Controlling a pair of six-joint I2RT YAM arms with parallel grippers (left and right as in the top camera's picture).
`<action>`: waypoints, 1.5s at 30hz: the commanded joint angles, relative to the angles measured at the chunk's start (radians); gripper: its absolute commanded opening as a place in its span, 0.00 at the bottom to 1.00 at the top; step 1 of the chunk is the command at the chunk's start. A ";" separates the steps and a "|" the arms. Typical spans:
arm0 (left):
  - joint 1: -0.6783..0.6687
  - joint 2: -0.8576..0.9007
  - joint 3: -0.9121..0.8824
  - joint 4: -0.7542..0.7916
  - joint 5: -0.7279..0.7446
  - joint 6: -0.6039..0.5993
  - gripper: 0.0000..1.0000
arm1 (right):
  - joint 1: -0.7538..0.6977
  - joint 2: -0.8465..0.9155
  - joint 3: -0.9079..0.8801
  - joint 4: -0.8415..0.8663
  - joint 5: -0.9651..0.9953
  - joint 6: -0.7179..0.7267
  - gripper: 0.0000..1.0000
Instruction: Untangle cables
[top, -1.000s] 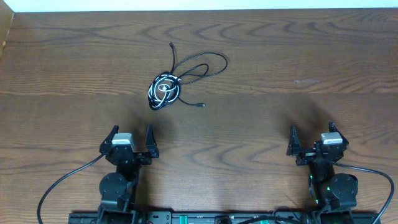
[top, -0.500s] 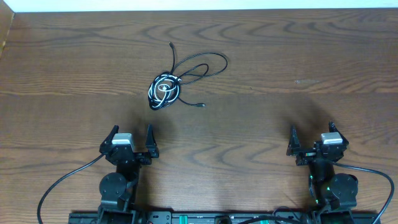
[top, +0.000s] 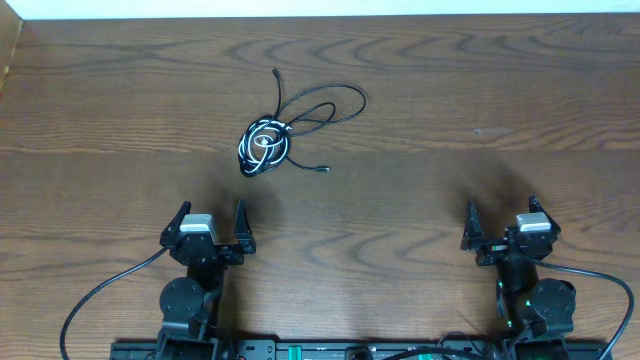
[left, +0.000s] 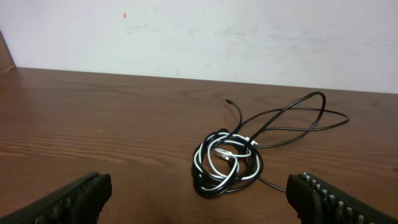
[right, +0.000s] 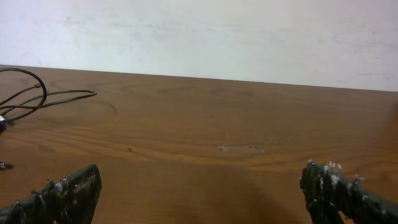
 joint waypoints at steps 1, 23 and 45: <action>-0.006 -0.006 -0.024 -0.032 -0.024 0.006 0.96 | -0.005 -0.005 -0.001 -0.005 -0.002 -0.011 0.99; -0.006 -0.006 0.013 0.263 -0.058 0.047 0.96 | -0.005 -0.005 -0.001 -0.005 -0.002 -0.011 0.99; -0.006 0.695 1.221 -0.741 0.058 -0.108 0.96 | -0.005 -0.005 -0.001 -0.005 -0.002 -0.011 0.99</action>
